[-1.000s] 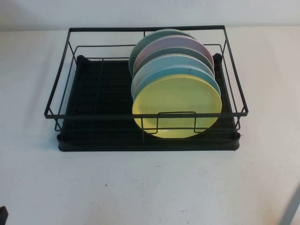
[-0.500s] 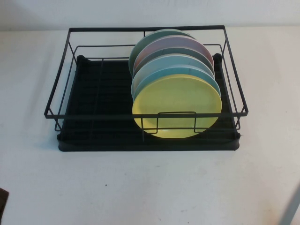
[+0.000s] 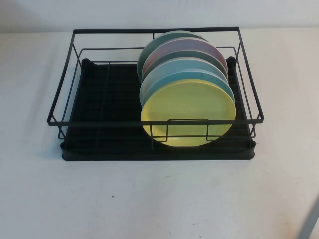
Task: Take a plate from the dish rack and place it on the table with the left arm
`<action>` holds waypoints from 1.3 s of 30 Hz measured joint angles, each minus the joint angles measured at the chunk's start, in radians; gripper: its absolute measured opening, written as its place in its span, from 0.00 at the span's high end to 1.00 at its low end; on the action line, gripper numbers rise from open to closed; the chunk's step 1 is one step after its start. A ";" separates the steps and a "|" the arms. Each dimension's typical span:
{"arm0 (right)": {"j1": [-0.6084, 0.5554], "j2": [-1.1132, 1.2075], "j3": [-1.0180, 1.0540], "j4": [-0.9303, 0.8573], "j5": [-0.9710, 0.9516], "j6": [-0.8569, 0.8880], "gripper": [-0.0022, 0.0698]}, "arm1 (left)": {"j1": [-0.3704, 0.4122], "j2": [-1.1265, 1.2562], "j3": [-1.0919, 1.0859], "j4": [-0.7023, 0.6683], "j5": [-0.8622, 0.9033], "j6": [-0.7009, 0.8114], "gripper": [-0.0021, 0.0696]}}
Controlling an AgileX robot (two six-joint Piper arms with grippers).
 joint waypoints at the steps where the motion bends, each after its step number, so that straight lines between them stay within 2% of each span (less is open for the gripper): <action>1: 0.000 0.000 0.000 0.000 0.000 0.000 1.00 | 0.000 0.000 -0.011 0.017 0.013 0.019 0.98; 4: 0.000 0.000 0.000 0.000 0.000 0.000 1.00 | 0.000 0.000 -0.100 0.097 0.098 0.092 0.98; 8: 0.000 0.000 0.000 0.000 0.000 0.000 1.00 | 0.000 0.086 -0.312 0.208 0.314 0.218 0.98; 12: 0.000 0.000 0.000 0.000 0.000 0.000 1.00 | 0.000 0.285 -0.580 0.271 0.593 0.453 0.98; 16: 0.000 0.000 0.000 0.000 0.000 0.000 1.00 | 0.000 0.508 -0.817 0.273 0.850 0.728 0.98; 21: 0.000 0.000 0.000 0.000 0.000 0.000 1.00 | 0.000 0.733 -1.060 0.198 1.052 1.009 0.98; 25: 0.000 0.000 0.000 0.000 0.000 0.000 1.00 | 0.000 0.896 -1.210 0.139 1.133 1.159 0.98; 32: 0.000 0.000 0.000 0.000 0.000 0.000 1.00 | -0.004 1.141 -1.407 0.112 1.193 1.199 0.98; 36: 0.000 0.000 0.000 0.000 0.000 0.000 1.00 | -0.061 1.274 -1.473 0.120 1.212 1.260 0.97; 39: 0.000 0.000 0.000 0.000 0.000 0.000 1.00 | -0.132 1.352 -1.496 0.158 1.206 1.304 0.89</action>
